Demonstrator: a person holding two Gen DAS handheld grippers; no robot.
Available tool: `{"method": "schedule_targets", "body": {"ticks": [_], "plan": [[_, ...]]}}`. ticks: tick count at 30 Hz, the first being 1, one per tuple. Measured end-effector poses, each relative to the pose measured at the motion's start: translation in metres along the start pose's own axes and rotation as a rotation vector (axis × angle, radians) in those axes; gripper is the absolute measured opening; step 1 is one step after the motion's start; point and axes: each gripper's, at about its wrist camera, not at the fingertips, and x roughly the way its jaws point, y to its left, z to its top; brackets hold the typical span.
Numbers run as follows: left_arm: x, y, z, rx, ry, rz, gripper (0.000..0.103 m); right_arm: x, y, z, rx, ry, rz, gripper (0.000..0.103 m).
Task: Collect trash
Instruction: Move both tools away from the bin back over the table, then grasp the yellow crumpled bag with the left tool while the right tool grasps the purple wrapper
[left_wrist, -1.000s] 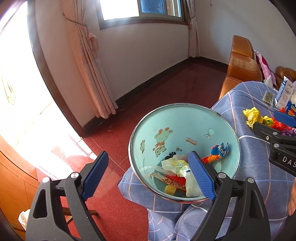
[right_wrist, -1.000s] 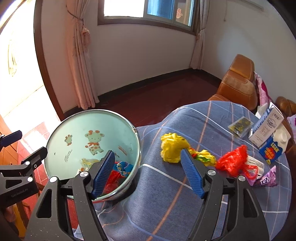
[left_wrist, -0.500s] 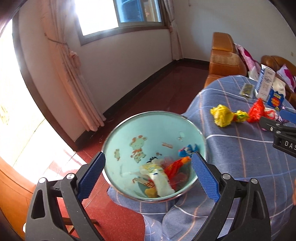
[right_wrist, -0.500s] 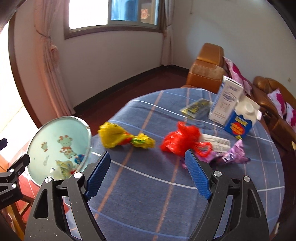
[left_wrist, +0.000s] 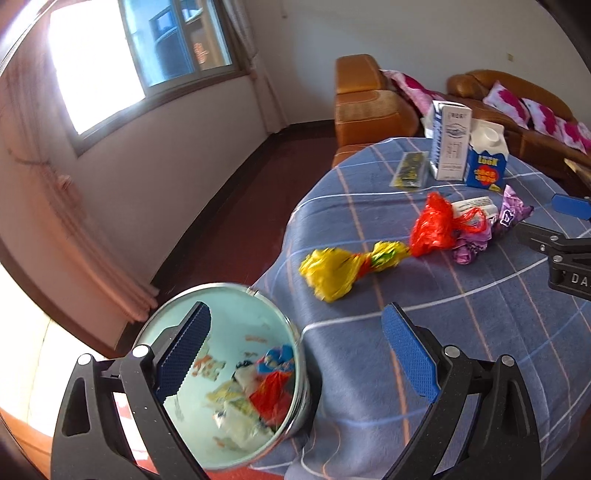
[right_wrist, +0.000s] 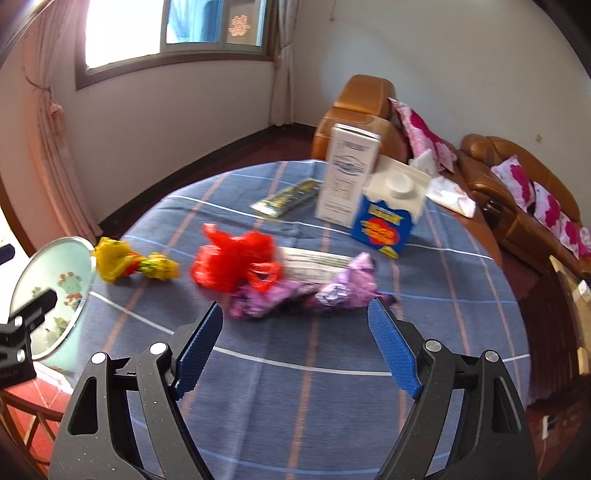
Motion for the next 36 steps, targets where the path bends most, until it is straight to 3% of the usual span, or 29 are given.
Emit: {"method": "schedule_targets", "body": {"ticks": [7,14,20,22,30,36], "plan": [[0.038,-0.017,0.027,0.067,-0.009,0.028,0.092,0.007,-0.029,-0.003,0.023,0.015,-0.039,0.078],[0.065,-0.038,0.045,0.116,0.000,-0.018,0.089,0.015,-0.042,-0.002,0.050,0.024,-0.038,0.077],[0.087,-0.057,0.036,0.161,0.076,-0.055,0.061,0.017,-0.049,-0.003,0.058,0.030,-0.034,0.075],[0.094,-0.060,0.032,0.151,0.111,-0.072,0.039,0.018,-0.053,-0.005,0.064,0.034,-0.034,0.074],[0.087,-0.066,0.024,0.145,0.093,-0.094,0.027,0.017,-0.055,-0.008,0.075,0.039,-0.037,0.071],[0.069,-0.052,0.022,0.105,0.078,-0.103,0.027,0.010,-0.059,-0.008,0.078,0.023,-0.042,0.070]]}}
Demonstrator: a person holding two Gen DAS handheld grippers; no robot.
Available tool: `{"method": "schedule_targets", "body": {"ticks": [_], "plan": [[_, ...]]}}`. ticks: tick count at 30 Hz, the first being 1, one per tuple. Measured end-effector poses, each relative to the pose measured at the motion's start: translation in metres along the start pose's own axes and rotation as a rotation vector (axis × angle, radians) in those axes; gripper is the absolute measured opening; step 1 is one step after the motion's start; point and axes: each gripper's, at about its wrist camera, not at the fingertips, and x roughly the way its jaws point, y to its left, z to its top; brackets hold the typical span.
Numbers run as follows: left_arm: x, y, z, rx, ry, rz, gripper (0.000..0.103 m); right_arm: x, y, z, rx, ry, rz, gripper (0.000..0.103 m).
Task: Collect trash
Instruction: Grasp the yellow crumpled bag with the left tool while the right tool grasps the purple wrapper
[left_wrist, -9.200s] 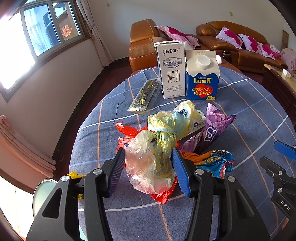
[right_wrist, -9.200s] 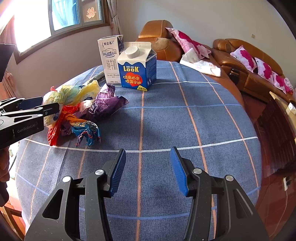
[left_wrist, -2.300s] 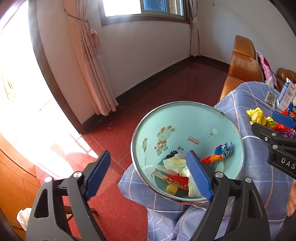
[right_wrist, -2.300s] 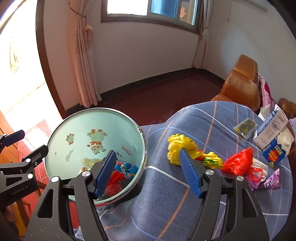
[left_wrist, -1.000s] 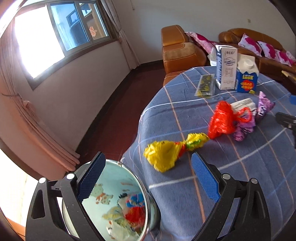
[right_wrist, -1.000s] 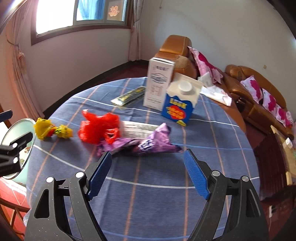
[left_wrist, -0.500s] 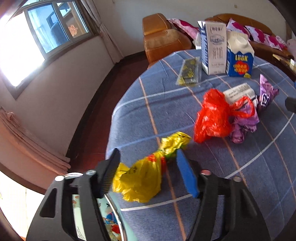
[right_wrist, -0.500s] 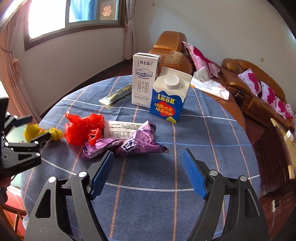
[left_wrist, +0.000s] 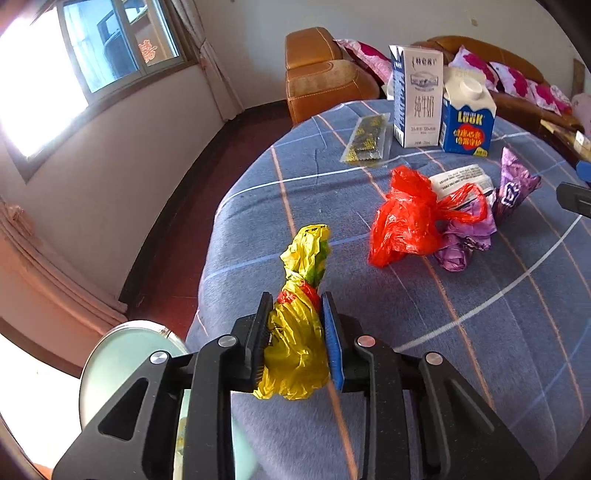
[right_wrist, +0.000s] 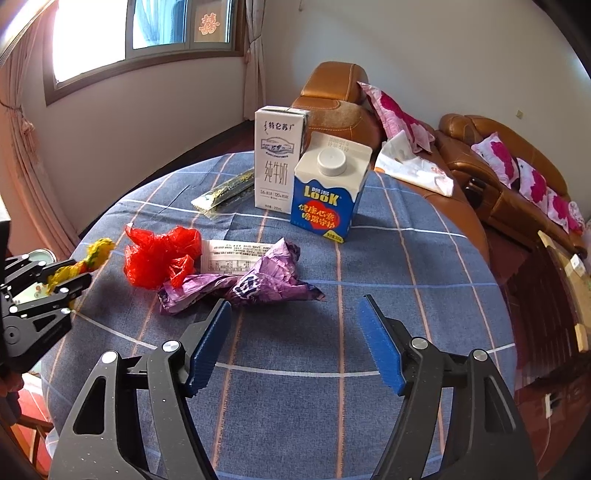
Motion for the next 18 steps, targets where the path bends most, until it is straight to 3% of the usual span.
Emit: {"method": "schedule_targets", "body": {"ticks": [10,18], "plan": [[-0.042,0.012,-0.014,-0.064,-0.060,-0.060,0.027,0.009,-0.031,-0.003,0.079,0.022,0.004,0.068],[-0.056,0.014,-0.023,-0.109,-0.051,-0.052,0.027,0.032,-0.013,0.012,0.132,0.060,0.078,0.069]]}}
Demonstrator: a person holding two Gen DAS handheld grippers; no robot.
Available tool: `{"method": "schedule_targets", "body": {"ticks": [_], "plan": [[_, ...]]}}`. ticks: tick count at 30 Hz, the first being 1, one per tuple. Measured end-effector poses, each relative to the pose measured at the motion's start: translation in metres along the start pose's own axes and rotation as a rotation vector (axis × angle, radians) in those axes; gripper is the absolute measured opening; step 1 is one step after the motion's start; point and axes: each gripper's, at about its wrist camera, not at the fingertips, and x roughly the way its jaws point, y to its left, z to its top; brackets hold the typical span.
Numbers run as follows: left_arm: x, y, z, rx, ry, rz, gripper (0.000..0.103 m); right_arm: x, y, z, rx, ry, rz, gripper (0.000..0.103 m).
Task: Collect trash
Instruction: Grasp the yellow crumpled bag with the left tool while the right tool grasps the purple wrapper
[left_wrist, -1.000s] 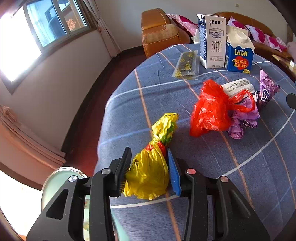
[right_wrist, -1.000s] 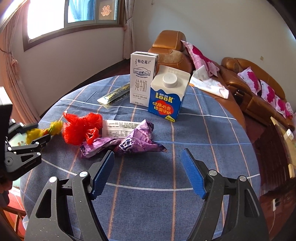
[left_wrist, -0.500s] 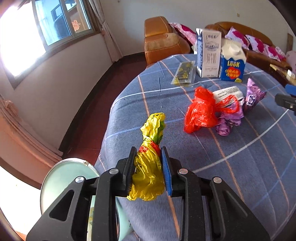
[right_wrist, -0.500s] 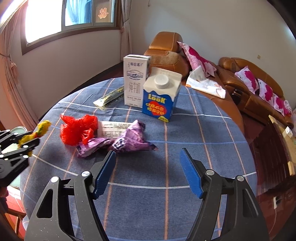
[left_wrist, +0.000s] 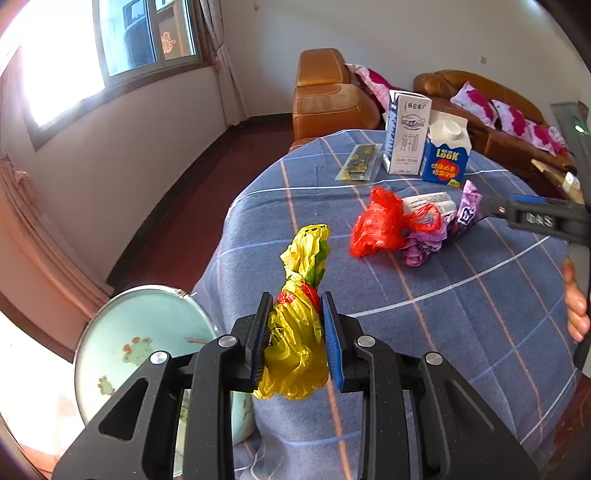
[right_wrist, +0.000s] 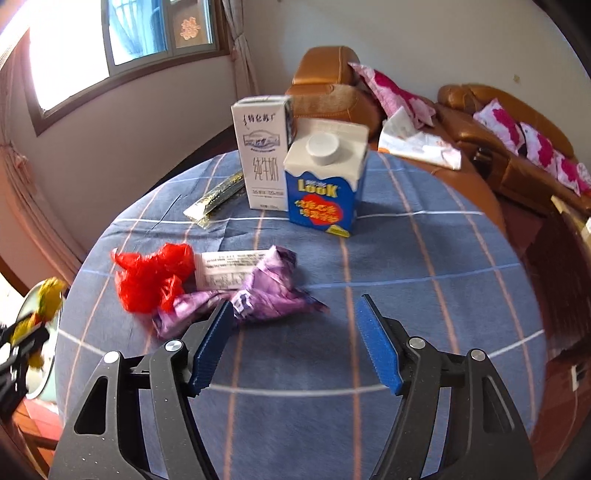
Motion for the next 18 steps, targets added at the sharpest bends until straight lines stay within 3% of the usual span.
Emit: {"method": "schedule_targets", "body": {"ticks": [5,6,10,18], "plan": [[-0.005,0.005,-0.005,-0.014,0.011,0.012,0.027,0.028,0.011,0.007,0.019,0.048,-0.004,0.067],[-0.006,0.007,-0.006,-0.017,0.012,0.013,0.027,0.034,0.013,0.007,0.017,0.061,0.000,0.056],[-0.007,0.011,-0.009,-0.033,0.017,0.016,0.027,0.043,0.012,0.004,0.022,0.099,0.030,0.036],[-0.015,0.013,-0.009,-0.048,-0.002,0.019,0.027,0.009,0.002,0.004,0.003,0.003,-0.052,0.031]]}}
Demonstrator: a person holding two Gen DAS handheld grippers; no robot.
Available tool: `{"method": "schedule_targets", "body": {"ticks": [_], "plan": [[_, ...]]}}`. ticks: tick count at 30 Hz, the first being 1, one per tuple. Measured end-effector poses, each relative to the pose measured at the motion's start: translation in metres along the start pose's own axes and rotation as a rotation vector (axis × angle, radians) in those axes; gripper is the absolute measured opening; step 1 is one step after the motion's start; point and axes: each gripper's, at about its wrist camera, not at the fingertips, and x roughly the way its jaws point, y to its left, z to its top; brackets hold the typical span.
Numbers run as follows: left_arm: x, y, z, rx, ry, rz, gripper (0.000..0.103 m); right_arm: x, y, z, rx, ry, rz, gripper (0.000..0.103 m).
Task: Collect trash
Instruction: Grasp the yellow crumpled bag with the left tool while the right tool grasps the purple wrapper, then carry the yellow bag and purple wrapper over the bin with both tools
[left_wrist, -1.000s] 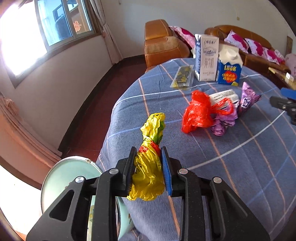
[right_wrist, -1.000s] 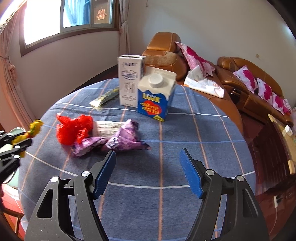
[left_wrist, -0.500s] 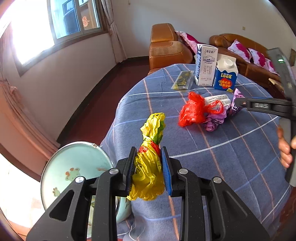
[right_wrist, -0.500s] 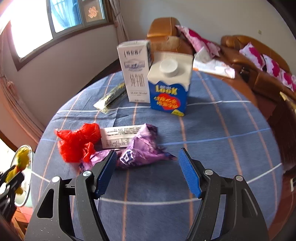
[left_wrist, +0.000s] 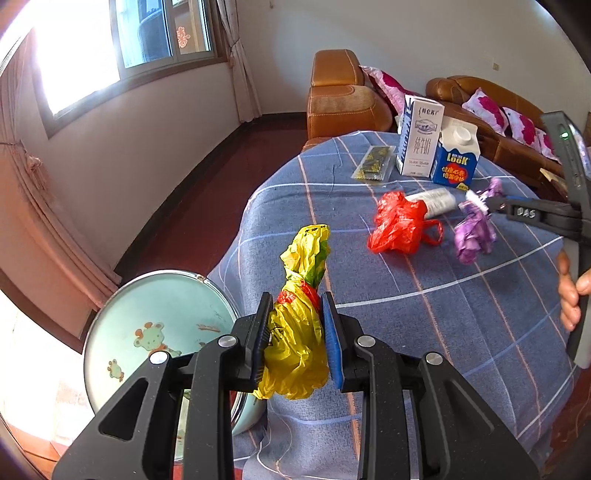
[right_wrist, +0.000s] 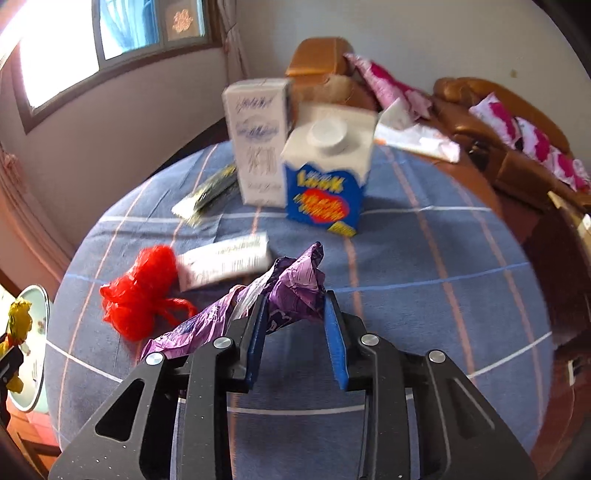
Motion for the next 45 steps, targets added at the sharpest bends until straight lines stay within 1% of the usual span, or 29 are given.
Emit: {"method": "schedule_targets", "body": {"ticks": [3,6,9,14,21,26,34,45], "plan": [[-0.006,0.000,0.001,0.002,-0.012,0.005,0.027,-0.016,-0.011,0.004,0.017,-0.040,-0.033,0.031],[-0.013,0.002,-0.001,-0.002,-0.019,0.013,0.027,-0.029,-0.016,0.005,0.015,-0.056,-0.033,0.031],[-0.019,0.007,-0.004,-0.014,-0.018,0.020,0.027,-0.038,-0.013,0.002,-0.007,-0.058,-0.019,0.031],[-0.031,0.015,-0.014,-0.017,-0.021,0.061,0.027,-0.050,0.009,-0.008,-0.065,-0.070,-0.005,0.031],[-0.047,0.036,-0.027,-0.051,-0.026,0.095,0.027,-0.063,0.041,-0.020,-0.108,-0.073,0.054,0.031],[-0.054,0.050,-0.035,-0.068,-0.024,0.120,0.027,-0.070,0.062,-0.025,-0.155,-0.079,0.077,0.031],[-0.063,0.068,-0.046,-0.099,-0.027,0.147,0.027,-0.082,0.090,-0.033,-0.215,-0.086,0.115,0.031],[-0.067,0.090,-0.058,-0.148,-0.017,0.175,0.027,-0.086,0.124,-0.046,-0.285,-0.080,0.152,0.031]]}}
